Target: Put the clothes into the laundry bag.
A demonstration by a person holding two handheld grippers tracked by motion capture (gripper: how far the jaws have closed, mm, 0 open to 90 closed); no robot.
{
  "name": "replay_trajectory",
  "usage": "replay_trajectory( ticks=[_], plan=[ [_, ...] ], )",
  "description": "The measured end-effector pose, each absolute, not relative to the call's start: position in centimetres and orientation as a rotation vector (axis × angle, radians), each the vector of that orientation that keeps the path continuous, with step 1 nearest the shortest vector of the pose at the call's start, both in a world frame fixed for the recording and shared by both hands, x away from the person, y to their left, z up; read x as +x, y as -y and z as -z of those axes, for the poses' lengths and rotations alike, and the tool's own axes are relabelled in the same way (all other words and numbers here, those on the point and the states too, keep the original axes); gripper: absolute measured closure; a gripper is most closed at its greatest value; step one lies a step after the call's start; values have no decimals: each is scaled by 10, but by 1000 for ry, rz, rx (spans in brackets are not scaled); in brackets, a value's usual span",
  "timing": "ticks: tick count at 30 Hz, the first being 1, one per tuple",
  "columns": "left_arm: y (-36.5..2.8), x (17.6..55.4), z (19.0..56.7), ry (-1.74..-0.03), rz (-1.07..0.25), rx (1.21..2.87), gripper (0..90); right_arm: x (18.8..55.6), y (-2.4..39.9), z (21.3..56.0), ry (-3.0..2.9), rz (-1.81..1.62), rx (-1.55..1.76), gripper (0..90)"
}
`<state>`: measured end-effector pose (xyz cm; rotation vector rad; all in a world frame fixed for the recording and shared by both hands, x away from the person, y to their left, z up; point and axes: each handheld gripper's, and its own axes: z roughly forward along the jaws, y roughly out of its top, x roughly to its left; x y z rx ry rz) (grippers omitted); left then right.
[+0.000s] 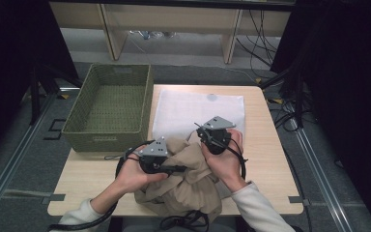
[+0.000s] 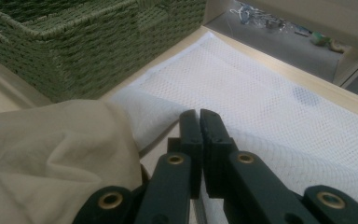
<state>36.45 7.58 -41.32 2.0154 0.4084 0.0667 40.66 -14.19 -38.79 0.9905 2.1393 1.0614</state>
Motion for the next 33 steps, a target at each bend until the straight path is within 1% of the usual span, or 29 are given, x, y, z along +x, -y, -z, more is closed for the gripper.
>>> replay_trajectory(
  ticks=[5, 8, 9, 10, 11, 12, 14, 16, 18, 19, 23, 28, 33],
  plan=[
    [-73, 360, 412, -369, -40, 2024, 826, 405, 141, 386, -2124, -1077, 1001, 897],
    [-70, 357, 409, -354, -16, 1997, 826, 403, 140, 383, -2124, -1090, 1004, 897],
    [-70, 355, 409, -365, 25, 1999, 826, 404, 140, 383, -2121, -1091, 972, 897],
    [-70, 354, 408, -356, 31, 1995, 826, 403, 140, 381, -2126, -1095, 968, 897],
    [-69, 353, 408, -376, 33, 1994, 826, 403, 139, 381, -2122, -1098, 951, 897],
    [-69, 356, 407, -343, -11, 2001, 826, 402, 139, 381, -2124, -1100, 971, 897],
    [-67, 358, 410, -355, 28, 1991, 825, 401, 139, 380, -2125, -1107, 977, 897],
    [-67, 362, 414, -389, 12, 2010, 825, 401, 138, 380, -2123, -1108, 958, 897],
    [-65, 367, 418, -411, -56, 2041, 824, 398, 137, 378, -2123, -1104, 973, 897],
    [-64, 370, 420, -438, -62, 2047, 824, 398, 136, 378, -2130, -1114, 976, 897],
    [-61, 380, 426, -522, -173, 2060, 823, 395, 133, 378, -2132, -1118, 966, 897],
    [-66, 382, 419, -615, -296, 2043, 825, 394, 134, 375, -2126, -1130, 941, 898],
    [-71, 384, 413, -665, -367, 2034, 823, 390, 134, 368, -2109, -1149, 926, 898]
  ],
)
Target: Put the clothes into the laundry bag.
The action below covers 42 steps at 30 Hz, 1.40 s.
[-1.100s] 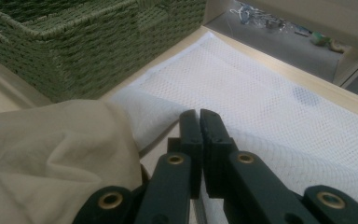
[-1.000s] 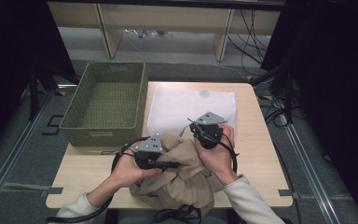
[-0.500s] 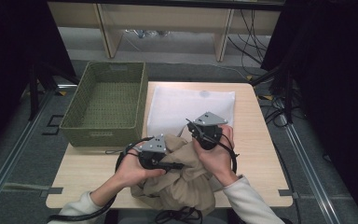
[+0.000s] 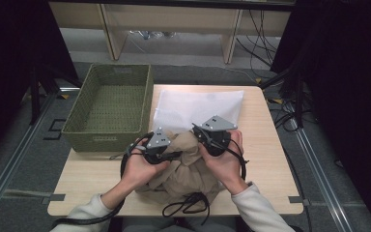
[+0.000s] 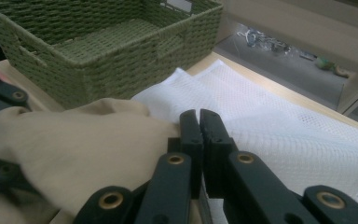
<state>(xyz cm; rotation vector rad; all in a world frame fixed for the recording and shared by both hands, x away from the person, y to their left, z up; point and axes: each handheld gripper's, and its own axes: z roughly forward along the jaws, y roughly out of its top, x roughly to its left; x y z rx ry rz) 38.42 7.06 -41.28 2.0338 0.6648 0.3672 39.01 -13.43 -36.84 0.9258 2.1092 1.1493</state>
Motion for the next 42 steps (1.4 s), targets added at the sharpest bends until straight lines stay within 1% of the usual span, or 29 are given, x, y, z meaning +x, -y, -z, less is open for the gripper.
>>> replay_trajectory(
  ticks=[2, 3, 9, 12, 13, 14, 16, 17, 20, 21, 22, 24, 25, 28, 30, 32, 33, 36, 38, 40, 42],
  plan=[
    [-68, 386, 416, -650, -378, 2067, 820, 389, 133, 367, -2113, -1150, 911, 898],
    [-64, 386, 421, -673, -373, 2060, 819, 388, 132, 368, -2113, -1154, 914, 898],
    [-51, 395, 444, -689, -356, 2126, 803, 386, 129, 373, -2143, -1142, 912, 898],
    [-47, 401, 451, -718, -351, 2111, 796, 385, 126, 378, -2159, -1136, 901, 898],
    [-45, 401, 453, -763, -336, 2057, 789, 385, 126, 379, -2174, -1132, 898, 898],
    [-45, 403, 454, -768, -328, 2058, 772, 385, 126, 379, -2169, -1129, 902, 898],
    [-45, 404, 456, -776, -323, 2043, 681, 385, 127, 379, -2168, -1126, 909, 897],
    [-46, 405, 455, -767, -297, 2046, 634, 386, 128, 380, -2162, -1132, 908, 898],
    [-48, 403, 456, -737, -298, 2031, 541, 387, 130, 383, -2168, -1118, 918, 897],
    [-48, 401, 456, -744, -294, 2027, 486, 388, 131, 384, -2167, -1117, 904, 897],
    [-49, 399, 455, -741, -261, 2037, 432, 388, 130, 385, -2171, -1116, 918, 897],
    [-52, 393, 450, -713, -279, 2028, 345, 388, 131, 384, -2172, -1111, 914, 897],
    [-54, 389, 446, -705, -275, 2018, 309, 388, 131, 384, -2164, -1119, 927, 897],
    [-65, 380, 432, -675, -231, 1983, 259, 389, 135, 383, -2162, -1116, 917, 897],
    [-75, 376, 421, -684, -219, 1923, 250, 389, 136, 382, -2160, -1117, 921, 897],
    [-88, 375, 411, -675, -241, 1895, 249, 388, 137, 382, -2158, -1117, 939, 897],
    [-94, 375, 406, -696, -249, 1872, 252, 388, 137, 382, -2156, -1118, 950, 897],
    [-110, 384, 401, -757, -274, 1815, 286, 388, 138, 382, -2157, -1118, 942, 897],
    [-116, 392, 405, -833, -303, 1796, 322, 388, 138, 381, -2155, -1116, 953, 897],
    [-116, 399, 410, -841, -398, 1857, 354, 388, 137, 382, -2158, -1113, 947, 897],
    [-112, 407, 417, -861, -434, 1913, 362, 388, 137, 382, -2160, -1109, 931, 897]
  ],
)
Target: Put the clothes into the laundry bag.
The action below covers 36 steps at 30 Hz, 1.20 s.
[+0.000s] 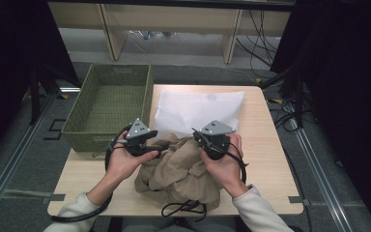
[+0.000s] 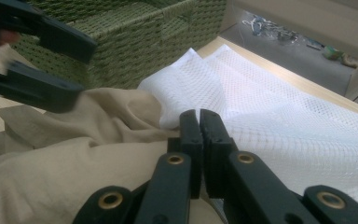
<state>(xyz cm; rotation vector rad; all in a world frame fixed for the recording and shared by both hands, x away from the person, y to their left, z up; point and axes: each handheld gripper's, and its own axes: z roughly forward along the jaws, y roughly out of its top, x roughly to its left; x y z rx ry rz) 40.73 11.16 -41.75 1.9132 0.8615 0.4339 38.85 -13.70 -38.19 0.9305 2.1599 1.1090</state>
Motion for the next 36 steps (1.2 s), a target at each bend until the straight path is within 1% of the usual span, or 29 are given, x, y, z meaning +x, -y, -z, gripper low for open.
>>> replay_trajectory(
  ticks=[5, 7, 10, 13, 17, 21, 23, 24, 27, 32, 36],
  plan=[
    [-100, 424, 434, -873, -481, 2034, 373, 387, 136, 382, -2159, -1119, 975, 897],
    [-96, 429, 440, -887, -470, 2058, 378, 388, 137, 382, -2162, -1113, 941, 897],
    [-92, 432, 448, -887, -439, 2077, 412, 389, 138, 383, -2161, -1116, 943, 897],
    [-90, 433, 452, -881, -411, 2102, 480, 389, 137, 383, -2162, -1113, 941, 896],
    [-88, 432, 459, -855, -388, 2157, 598, 390, 138, 383, -2160, -1112, 942, 897],
    [-87, 432, 461, -848, -354, 2170, 780, 389, 137, 383, -2165, -1106, 958, 896],
    [-87, 431, 459, -868, -333, 2147, 843, 390, 137, 384, -2162, -1104, 942, 896],
    [-88, 429, 457, -879, -318, 2125, 859, 391, 138, 384, -2161, -1103, 942, 896],
    [-89, 423, 450, -878, -312, 2076, 871, 392, 139, 385, -2155, -1085, 949, 896],
    [-87, 406, 432, -829, -329, 2013, 871, 393, 139, 386, -2155, -1086, 945, 896],
    [-84, 397, 424, -791, -350, 2009, 868, 392, 137, 386, -2141, -1097, 993, 897]
  ],
)
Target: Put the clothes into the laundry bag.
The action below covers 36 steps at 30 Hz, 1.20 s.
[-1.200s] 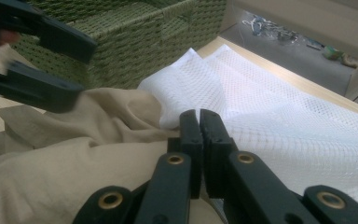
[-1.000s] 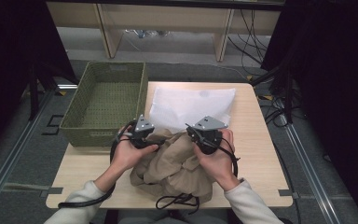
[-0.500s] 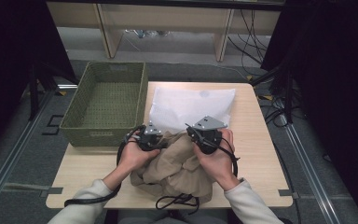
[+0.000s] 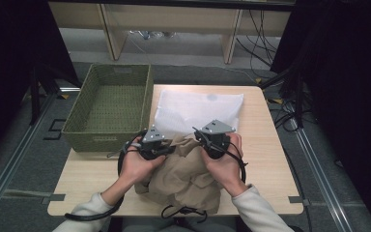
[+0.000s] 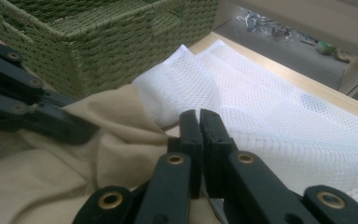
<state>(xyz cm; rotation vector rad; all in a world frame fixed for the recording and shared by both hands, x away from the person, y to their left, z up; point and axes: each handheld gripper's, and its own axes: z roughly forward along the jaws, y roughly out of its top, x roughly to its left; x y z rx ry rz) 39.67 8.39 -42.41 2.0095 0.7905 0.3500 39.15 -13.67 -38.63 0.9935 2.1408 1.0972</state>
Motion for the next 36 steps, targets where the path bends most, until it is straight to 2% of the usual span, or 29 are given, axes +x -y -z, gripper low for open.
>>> replay_trajectory(
  ticks=[6, 9, 14, 18, 25, 36],
  plan=[
    [-73, 383, 418, -704, -350, 1982, 867, 394, 138, 388, -2142, -1085, 965, 897],
    [-62, 376, 419, -622, -298, 1998, 865, 395, 138, 388, -2142, -1086, 957, 897],
    [-47, 379, 424, -524, -385, 2071, 862, 393, 136, 386, -2137, -1104, 973, 897],
    [-36, 387, 434, -532, -363, 2085, 858, 391, 135, 384, -2138, -1122, 963, 897],
    [-29, 410, 447, -646, -376, 2086, 859, 387, 134, 379, -2137, -1155, 932, 897],
    [-40, 421, 447, -746, -501, 2104, 860, 386, 140, 372, -2128, -1160, 930, 897]
  ],
)
